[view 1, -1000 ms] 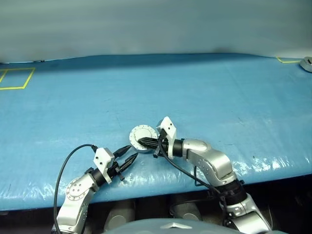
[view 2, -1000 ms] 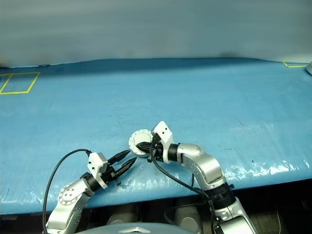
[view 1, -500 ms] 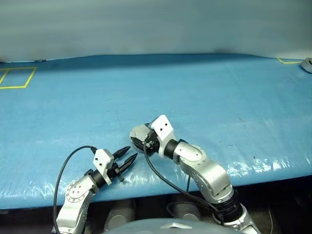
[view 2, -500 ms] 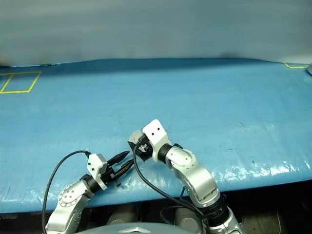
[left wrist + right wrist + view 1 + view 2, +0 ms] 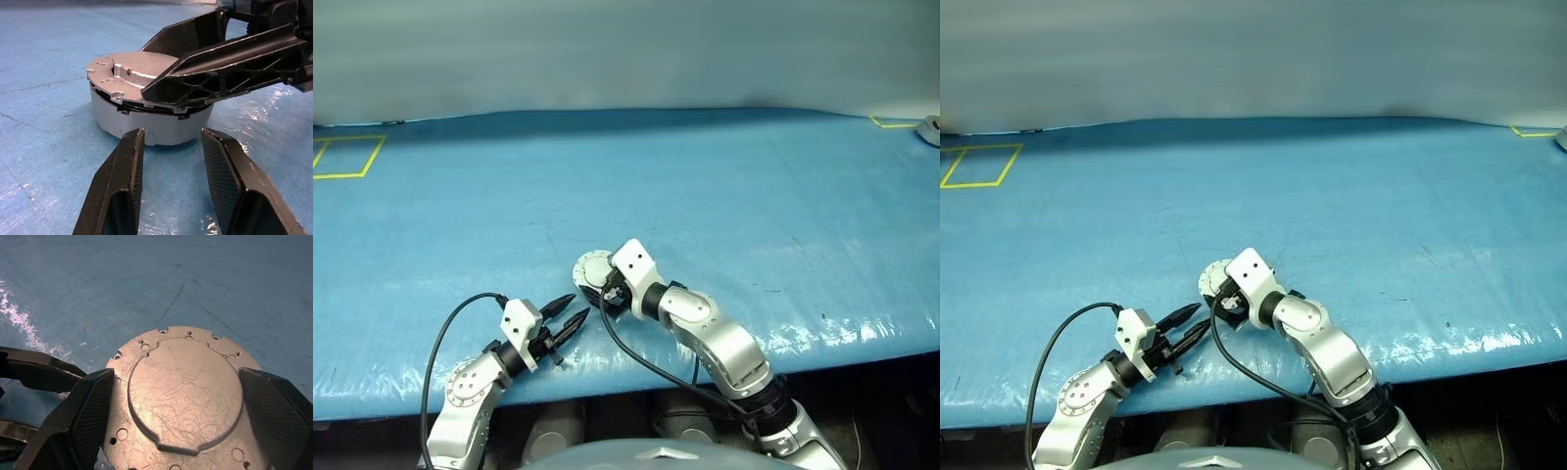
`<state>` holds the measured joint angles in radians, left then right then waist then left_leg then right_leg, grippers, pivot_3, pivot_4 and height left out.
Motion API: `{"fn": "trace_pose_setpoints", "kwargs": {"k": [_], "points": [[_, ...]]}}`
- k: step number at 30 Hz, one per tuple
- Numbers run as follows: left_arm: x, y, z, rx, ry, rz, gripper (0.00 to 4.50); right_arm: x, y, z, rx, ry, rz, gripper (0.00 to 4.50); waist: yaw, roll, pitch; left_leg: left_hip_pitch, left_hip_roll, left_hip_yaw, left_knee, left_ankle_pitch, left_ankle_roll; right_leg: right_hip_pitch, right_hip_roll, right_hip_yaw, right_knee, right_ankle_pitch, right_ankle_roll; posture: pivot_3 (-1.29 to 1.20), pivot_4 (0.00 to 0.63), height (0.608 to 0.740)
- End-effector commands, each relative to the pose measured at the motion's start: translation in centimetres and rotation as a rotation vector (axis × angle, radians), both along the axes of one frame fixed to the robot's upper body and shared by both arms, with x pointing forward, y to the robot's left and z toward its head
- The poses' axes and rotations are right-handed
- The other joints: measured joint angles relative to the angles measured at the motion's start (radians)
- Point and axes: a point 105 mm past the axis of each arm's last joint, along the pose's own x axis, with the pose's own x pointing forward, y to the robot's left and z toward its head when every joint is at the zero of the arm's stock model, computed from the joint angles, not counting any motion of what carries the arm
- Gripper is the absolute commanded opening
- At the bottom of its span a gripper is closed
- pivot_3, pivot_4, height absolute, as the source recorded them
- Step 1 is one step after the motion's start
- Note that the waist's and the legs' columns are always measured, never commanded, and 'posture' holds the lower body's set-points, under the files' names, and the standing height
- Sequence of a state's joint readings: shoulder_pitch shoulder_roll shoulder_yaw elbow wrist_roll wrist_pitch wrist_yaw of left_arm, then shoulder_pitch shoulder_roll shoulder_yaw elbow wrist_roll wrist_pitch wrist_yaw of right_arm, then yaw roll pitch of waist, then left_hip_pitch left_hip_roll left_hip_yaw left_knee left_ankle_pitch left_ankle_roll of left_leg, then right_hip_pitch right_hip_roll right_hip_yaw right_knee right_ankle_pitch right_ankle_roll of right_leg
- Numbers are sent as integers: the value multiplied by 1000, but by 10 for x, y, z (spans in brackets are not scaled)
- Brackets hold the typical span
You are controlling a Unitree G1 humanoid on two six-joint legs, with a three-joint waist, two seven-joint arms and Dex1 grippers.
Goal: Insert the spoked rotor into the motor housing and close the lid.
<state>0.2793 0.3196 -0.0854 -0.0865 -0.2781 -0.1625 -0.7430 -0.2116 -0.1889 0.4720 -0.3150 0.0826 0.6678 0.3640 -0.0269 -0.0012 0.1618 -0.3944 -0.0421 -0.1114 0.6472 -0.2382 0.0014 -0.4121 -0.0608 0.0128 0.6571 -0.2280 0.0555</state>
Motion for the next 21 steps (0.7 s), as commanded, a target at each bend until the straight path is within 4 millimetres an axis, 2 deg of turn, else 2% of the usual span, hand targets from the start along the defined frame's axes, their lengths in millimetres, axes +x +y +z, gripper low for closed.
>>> {"fn": "trace_pose_setpoints", "kwargs": {"k": [1, 2, 14, 21], "points": [[1, 0, 8, -9, -39, -3, 1898, -3, 0, -2, -14, -34, 8, 3184, 0, 0, 0, 0, 0, 0, 0, 0, 0, 0, 0, 0, 0, 0, 0, 0, 150, 740], [1, 0, 8, -8, -39, -4, 1898, -3, 0, -2, -18, -44, 10, 3037, 0, 0, 0, 0, 0, 0, 0, 0, 0, 0, 0, 0, 0, 0, 0, 0, 150, 740], [2, 0, 8, -4, -42, -16, 1898, -8, 4, 2, -46, -68, 71, 3035, 1, 0, 0, 0, 0, 0, 0, 0, 0, 0, 0, 0, 0, 0, 0, 0, 150, 740], [3, 0, 7, -3, -42, -15, 1898, -7, 3, -9, -62, -34, 80, 3035, 0, 0, 0, 0, 0, 0, 0, 0, 0, 0, 0, 0, 0, 0, 0, 0, 150, 740]]}}
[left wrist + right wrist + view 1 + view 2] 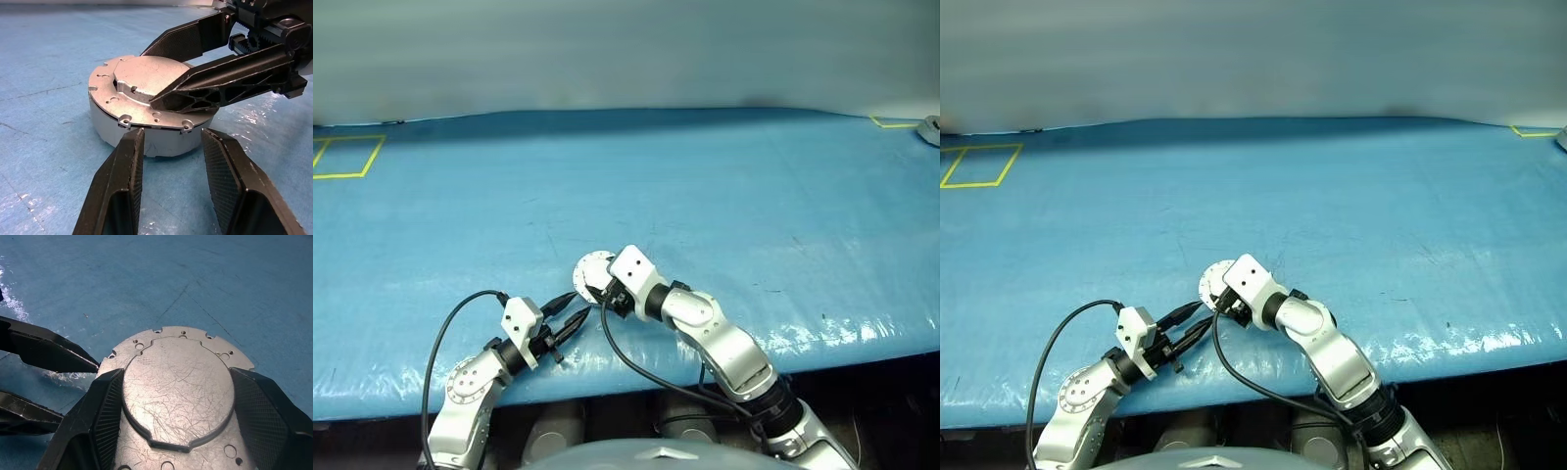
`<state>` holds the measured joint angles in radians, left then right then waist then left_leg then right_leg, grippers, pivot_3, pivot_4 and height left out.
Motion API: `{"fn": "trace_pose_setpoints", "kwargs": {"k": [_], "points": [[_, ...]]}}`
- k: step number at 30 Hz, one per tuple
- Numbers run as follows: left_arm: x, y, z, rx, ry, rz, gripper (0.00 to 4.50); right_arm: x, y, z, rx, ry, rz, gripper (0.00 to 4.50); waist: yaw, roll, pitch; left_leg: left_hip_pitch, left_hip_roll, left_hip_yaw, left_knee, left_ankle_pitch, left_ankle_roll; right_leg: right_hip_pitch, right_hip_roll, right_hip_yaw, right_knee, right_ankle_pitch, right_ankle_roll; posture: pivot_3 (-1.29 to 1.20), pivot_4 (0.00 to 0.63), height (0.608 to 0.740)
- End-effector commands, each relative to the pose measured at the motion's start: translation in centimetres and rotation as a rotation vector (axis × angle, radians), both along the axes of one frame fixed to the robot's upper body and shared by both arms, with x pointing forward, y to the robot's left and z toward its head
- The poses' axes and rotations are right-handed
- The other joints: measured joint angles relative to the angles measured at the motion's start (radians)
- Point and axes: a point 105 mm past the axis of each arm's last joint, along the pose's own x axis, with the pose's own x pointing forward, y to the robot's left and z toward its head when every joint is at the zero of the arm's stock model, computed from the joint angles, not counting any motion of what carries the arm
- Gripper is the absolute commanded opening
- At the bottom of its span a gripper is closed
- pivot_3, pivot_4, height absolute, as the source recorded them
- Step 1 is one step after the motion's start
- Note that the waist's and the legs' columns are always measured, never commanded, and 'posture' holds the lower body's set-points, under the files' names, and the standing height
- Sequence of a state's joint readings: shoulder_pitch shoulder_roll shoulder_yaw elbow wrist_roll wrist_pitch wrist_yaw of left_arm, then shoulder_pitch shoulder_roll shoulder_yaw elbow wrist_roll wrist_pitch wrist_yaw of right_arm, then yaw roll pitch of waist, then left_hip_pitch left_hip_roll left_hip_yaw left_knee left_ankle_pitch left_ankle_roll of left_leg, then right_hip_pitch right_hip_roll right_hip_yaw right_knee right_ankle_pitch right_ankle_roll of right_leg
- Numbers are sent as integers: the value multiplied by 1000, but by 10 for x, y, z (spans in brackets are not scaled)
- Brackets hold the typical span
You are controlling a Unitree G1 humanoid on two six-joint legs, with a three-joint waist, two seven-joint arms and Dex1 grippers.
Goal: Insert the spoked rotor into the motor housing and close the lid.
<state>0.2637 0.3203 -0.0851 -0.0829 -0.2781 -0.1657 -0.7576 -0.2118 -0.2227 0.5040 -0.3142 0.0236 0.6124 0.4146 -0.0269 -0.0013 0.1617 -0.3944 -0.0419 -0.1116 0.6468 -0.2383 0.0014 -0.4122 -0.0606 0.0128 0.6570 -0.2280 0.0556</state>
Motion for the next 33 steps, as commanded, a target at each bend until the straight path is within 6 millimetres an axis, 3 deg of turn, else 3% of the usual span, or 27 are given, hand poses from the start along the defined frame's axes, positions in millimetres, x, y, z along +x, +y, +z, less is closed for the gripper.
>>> {"fn": "trace_pose_setpoints", "kwargs": {"k": [1, 13, 21, 33], "points": [[1, 2, 4, -4, -27, 4, 1898, -2, 0, -12, -29, 23, 16, 3035, 0, 0, 0, 0, 0, 0, 0, 0, 0, 0, 0, 0, 0, 0, 0, 0, 150, 740], [1, 3, 2, 4, -23, 5, 1898, 9, -8, -26, -120, 68, -2, 3035, -7, -1, -1, 11, 1, 0, 0, 0, 0, 5, 0, 0, 2, -1, -2, 0, 150, 740], [1, 4, 1, 6, -23, 9, 1898, 13, -10, -26, -78, 160, -38, 3035, -7, -1, -1, 12, 1, 0, 0, 0, 0, 5, 0, 1, 2, -1, -2, 0, 150, 740], [3, 6, 0, 11, -22, 6, 1898, 17, -24, -39, -206, 154, -99, 3035, -3, -1, -2, 12, 1, 0, 0, 0, 0, 5, -2, 1, 1, -1, -2, 0, 150, 740]]}}
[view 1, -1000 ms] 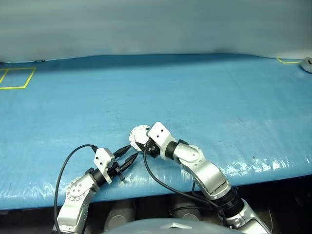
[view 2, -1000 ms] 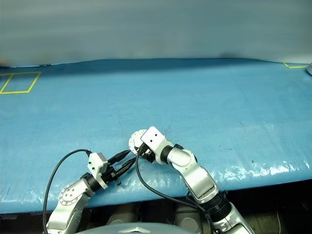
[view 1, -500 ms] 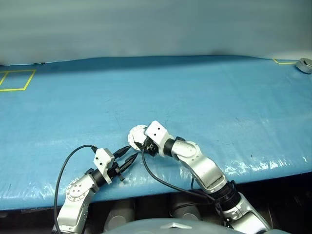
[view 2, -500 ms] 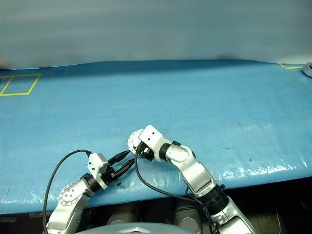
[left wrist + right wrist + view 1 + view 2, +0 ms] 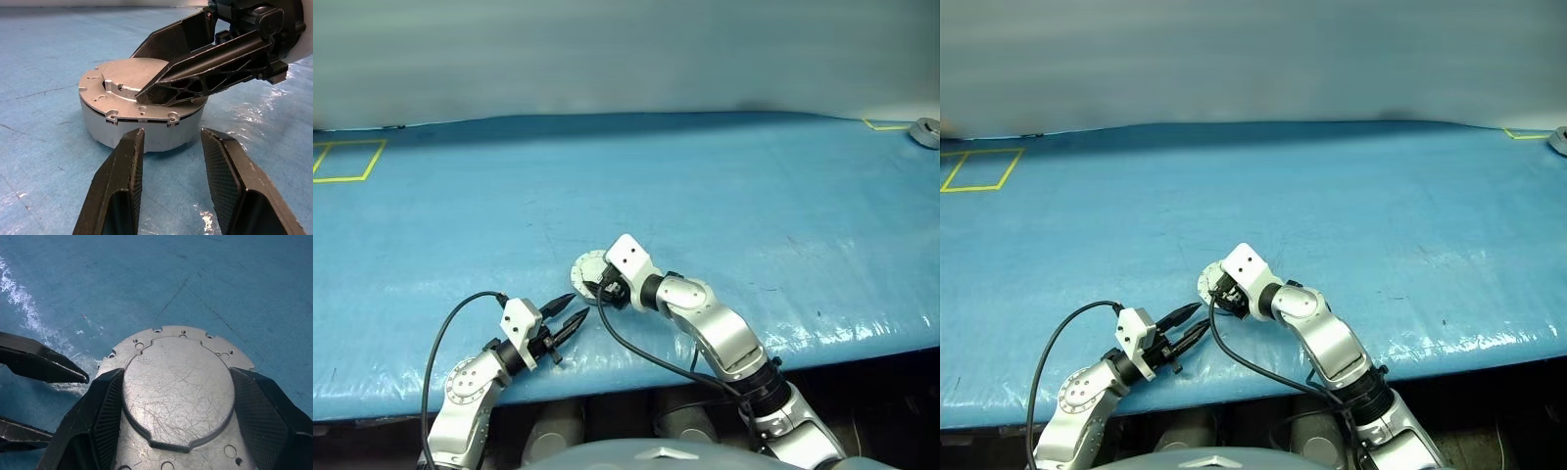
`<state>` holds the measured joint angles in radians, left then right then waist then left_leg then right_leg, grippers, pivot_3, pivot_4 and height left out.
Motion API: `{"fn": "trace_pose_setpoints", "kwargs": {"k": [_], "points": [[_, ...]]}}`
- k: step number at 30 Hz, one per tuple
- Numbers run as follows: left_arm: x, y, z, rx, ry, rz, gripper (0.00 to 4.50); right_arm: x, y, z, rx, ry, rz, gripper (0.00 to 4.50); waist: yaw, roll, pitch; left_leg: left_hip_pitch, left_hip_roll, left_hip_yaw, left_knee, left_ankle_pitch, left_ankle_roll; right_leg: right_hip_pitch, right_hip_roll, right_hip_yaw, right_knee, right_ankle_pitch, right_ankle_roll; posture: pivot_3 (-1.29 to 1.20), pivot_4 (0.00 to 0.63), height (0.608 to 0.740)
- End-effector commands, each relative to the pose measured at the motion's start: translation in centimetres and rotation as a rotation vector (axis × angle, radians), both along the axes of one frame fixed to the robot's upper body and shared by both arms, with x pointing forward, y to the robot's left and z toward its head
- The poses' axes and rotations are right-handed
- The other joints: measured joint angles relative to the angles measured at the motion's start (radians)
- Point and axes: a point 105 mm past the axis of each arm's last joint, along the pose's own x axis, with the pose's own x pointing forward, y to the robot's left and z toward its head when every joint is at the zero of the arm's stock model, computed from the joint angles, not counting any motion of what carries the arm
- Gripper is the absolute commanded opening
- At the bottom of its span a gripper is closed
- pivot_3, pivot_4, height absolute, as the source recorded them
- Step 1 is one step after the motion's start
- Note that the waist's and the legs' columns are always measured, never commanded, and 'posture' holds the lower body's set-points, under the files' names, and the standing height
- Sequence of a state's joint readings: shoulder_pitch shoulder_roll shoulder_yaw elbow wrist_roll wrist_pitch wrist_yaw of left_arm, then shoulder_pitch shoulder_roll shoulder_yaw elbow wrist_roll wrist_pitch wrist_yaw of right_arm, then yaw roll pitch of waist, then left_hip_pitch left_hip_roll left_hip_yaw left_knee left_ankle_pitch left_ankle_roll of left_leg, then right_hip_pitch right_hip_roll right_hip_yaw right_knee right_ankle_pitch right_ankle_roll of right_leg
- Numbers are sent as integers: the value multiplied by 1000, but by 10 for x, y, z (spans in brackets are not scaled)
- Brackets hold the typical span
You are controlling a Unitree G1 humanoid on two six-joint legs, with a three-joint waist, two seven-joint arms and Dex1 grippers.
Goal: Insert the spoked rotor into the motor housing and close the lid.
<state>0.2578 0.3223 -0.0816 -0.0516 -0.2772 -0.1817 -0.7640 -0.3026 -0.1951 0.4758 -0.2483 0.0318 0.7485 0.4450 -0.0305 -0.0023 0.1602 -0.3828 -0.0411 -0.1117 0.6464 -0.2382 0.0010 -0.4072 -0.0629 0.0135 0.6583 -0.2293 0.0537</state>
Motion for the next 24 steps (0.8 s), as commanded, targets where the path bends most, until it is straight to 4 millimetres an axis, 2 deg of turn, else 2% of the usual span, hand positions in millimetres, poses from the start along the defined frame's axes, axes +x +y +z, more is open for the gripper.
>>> {"fn": "trace_pose_setpoints", "kwargs": {"k": [1, 5, 10, 13, 16, 18, 21, 24], "points": [[2, 3, 5, 5, -30, 2, 1898, 1, -22, -34, -151, 69, -72, 3035, 2, 0, -1, 0, 0, 0, 0, 0, 0, 0, 0, 0, 0, 0, 0, 0, 150, 740], [3, 3, 4, 7, -28, 2, 1898, 1, -16, -26, -53, 115, -96, 3035, 4, 0, -1, 0, 0, 0, -1, 0, 0, 0, 0, 0, -1, 0, 0, 0, 150, 740], [11, 10, 12, -40, -49, 83, 1898, 3, -19, -28, -94, 90, -96, 3035, 4, 0, 0, 0, 0, 0, -1, 0, 0, 0, -1, 0, -1, 0, 0, 0, 150, 740], [34, 30, 30, -137, -18, 268, 1898, 2, -19, -29, -95, 94, -96, 3035, 6, -1, 0, 0, 0, -1, -1, 0, 0, 0, -3, 0, -1, 0, 0, 0, 150, 740], [53, 44, 54, -254, 12, 358, 1898, 1, -19, -31, -99, 97, -95, 3035, 7, -2, 0, -1, 0, -4, -1, 0, 0, 0, -1, -1, -1, 0, 1, 0, 150, 740], [59, 43, 65, -379, 120, 339, 1898, 0, -19, -31, -101, 99, -94, 3035, 7, -2, 0, -1, 0, -4, -1, 0, 0, 0, 1, -2, -1, 0, 1, 0, 150, 740], [61, 35, 74, -348, 182, 292, 1898, 0, -19, -32, -104, 99, -95, 3035, 2, -2, -1, -1, -1, -3, -1, 0, 0, 1, 2, -2, -1, 1, 2, 0, 150, 740], [57, 15, 77, -295, 247, 167, 1311, 1, -20, -32, -107, 96, -102, 3035, 0, -2, -1, 0, -1, -2, -1, 0, 0, 1, 2, -1, -3, 1, 2, 0, 150, 740]]}}
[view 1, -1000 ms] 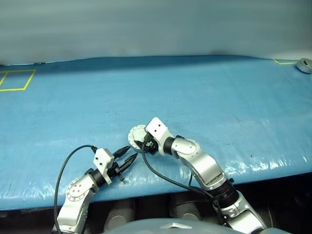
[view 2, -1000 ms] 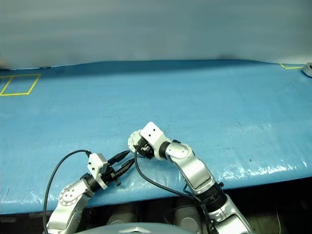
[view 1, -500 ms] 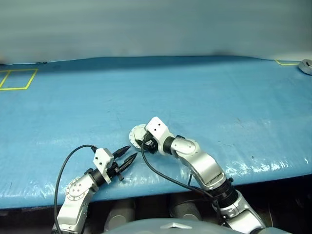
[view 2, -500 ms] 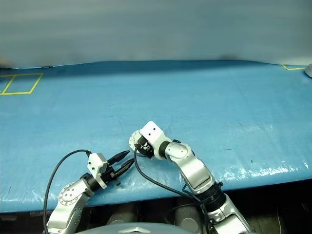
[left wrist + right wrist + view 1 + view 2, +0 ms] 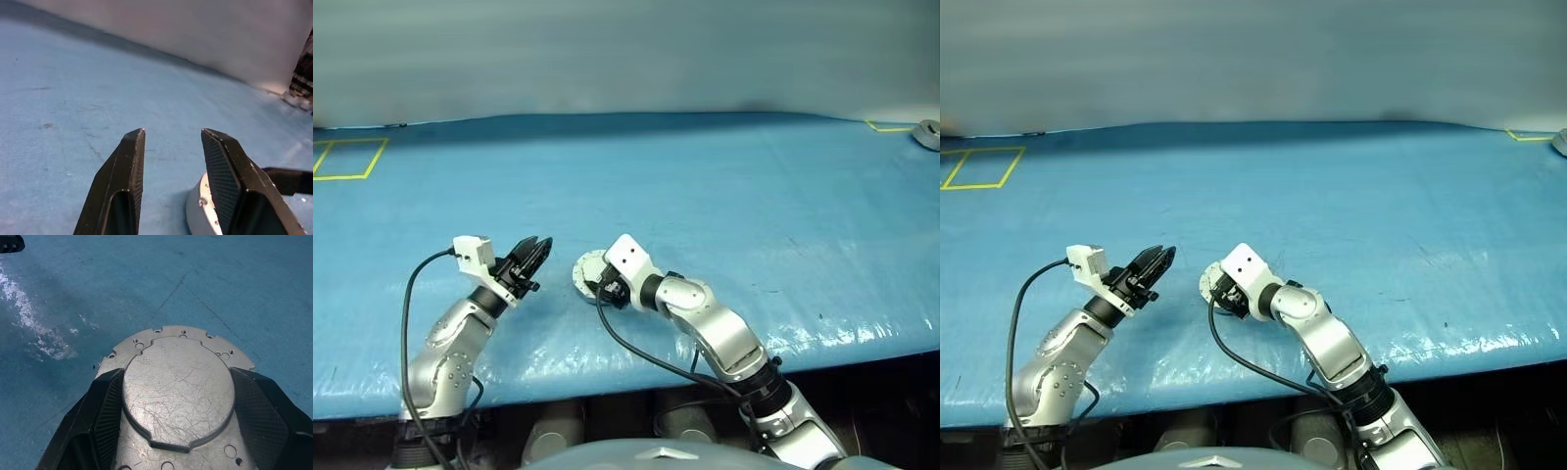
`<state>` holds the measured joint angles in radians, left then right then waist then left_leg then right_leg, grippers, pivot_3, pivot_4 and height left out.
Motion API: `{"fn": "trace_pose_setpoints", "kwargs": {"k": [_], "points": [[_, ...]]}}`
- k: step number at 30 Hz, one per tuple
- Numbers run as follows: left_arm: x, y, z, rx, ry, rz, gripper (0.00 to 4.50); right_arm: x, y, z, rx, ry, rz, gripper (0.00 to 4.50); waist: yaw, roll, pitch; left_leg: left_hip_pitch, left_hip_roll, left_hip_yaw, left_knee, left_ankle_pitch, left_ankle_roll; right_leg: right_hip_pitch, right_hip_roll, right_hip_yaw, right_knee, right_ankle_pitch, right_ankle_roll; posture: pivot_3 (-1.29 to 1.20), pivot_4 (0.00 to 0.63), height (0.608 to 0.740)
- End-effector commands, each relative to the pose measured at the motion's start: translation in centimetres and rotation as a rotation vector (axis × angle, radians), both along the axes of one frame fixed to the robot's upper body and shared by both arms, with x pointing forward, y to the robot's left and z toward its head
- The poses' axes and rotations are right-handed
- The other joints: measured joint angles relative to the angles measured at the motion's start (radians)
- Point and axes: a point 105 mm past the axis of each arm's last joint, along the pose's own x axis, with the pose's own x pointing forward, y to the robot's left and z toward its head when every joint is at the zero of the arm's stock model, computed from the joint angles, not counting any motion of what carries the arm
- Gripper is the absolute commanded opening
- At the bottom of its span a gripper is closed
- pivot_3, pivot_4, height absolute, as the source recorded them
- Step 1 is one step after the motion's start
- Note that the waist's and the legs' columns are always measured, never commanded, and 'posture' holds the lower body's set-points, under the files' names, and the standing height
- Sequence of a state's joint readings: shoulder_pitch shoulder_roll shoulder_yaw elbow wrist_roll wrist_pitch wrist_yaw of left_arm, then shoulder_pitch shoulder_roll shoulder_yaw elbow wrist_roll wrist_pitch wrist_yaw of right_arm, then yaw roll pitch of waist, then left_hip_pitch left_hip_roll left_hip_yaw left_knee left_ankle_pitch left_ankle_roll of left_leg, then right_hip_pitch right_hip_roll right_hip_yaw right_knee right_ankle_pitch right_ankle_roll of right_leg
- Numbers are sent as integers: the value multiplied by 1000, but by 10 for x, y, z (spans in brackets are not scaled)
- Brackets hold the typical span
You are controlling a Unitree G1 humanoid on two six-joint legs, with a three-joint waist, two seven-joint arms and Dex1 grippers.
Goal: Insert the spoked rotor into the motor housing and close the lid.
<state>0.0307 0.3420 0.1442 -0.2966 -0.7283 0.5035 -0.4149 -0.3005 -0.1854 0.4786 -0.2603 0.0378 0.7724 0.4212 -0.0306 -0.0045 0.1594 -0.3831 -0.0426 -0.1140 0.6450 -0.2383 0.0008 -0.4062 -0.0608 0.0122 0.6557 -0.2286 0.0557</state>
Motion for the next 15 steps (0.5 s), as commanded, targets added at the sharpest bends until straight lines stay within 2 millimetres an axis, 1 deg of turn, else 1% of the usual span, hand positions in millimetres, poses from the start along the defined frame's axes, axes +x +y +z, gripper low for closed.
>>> {"fn": "trace_pose_setpoints", "kwargs": {"k": [1, 4, 8, 15], "points": [[-8, -26, 5, 44, 37, -169, 969, 2, -21, -33, -110, 89, -86, 3035, 0, 0, 0, 0, 0, 0, 0, 0, 0, 0, 0, 0, 0, 0, 0, 0, 150, 740], [-9, -33, -6, 146, 87, -243, 29, 2, -21, -32, -109, 87, -89, 3035, 1, 0, 0, 1, 0, 0, 0, 0, 0, 0, 1, 0, 0, 0, 0, 0, 150, 740], [-5, -34, -15, 225, 107, -270, 29, 3, -21, -32, -111, 84, -93, 3035, 1, 0, 0, 1, 0, 0, -1, 0, 0, 0, 0, 0, 0, -1, -1, 0, 150, 740], [-1, -29, -24, 291, 131, -239, 29, 2, -22, -33, -112, 84, -97, 3035, 3, 0, 0, 1, 1, 0, -2, 0, -1, -1, 0, 1, -1, -1, -1, 0, 150, 740]]}}
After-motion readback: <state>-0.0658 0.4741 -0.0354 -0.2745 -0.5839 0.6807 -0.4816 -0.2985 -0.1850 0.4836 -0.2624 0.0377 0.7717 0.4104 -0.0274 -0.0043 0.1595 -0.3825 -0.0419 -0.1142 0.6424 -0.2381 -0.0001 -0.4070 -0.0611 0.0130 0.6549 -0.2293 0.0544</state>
